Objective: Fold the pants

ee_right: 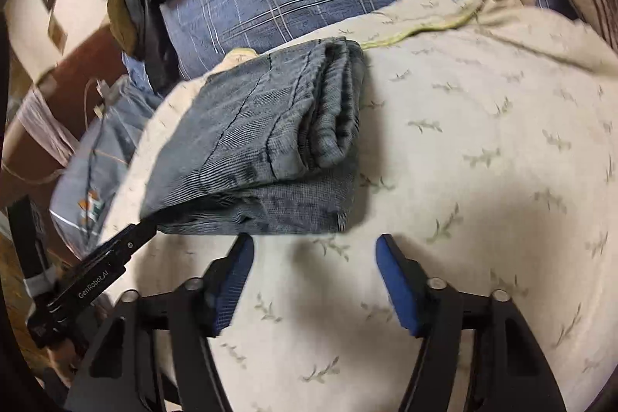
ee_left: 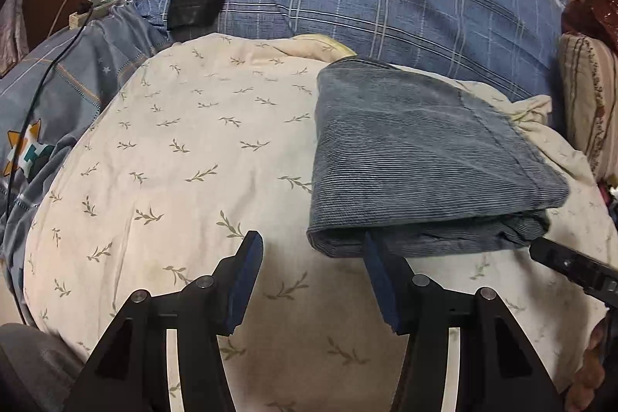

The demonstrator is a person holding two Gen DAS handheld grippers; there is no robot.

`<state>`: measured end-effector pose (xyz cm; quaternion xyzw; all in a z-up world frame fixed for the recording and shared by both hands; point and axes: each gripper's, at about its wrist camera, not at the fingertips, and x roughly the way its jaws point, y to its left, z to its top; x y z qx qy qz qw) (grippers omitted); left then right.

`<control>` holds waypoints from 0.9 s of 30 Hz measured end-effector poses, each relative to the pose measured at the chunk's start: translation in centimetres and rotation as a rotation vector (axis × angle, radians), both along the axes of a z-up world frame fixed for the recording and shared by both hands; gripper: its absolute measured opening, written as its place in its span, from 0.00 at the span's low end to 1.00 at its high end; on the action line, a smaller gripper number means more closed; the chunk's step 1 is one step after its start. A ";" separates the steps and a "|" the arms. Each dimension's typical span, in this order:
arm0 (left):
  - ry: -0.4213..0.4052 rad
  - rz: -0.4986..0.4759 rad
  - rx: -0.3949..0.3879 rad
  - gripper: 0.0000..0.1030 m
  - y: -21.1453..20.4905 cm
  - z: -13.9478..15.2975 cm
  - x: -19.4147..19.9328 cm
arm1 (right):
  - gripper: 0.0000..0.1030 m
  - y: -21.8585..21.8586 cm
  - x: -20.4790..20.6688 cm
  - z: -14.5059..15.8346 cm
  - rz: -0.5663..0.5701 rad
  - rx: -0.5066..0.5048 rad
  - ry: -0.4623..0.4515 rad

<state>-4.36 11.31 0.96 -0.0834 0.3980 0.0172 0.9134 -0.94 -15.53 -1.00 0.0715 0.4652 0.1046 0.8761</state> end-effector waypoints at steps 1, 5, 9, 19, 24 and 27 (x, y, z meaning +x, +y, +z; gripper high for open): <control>-0.003 0.000 -0.009 0.51 -0.1 0.0 0.7 | 0.33 0.2 0.3 -0.1 -0.002 -0.037 -0.001; 0.015 0.003 -0.042 0.25 0.0 -1.0 2.0 | 0.32 0.2 0.6 -0.7 -0.006 -0.034 -0.006; -0.007 0.023 -0.096 0.07 1.1 -1.2 2.4 | 0.19 -0.1 0.4 -0.4 -0.025 -0.024 -0.024; 0.049 -0.016 0.041 0.21 -1.1 -1.3 0.8 | 0.50 -0.2 -1.2 -0.5 -0.047 0.049 0.043; 0.087 -0.028 0.046 0.60 -1.8 -1.1 -0.9 | 0.71 0.3 -3.0 -0.8 -0.073 0.078 0.083; 0.110 -0.014 0.018 0.65 -1.5 -1.2 -1.4 | 0.79 0.4 -3.5 -0.9 -0.074 0.083 0.088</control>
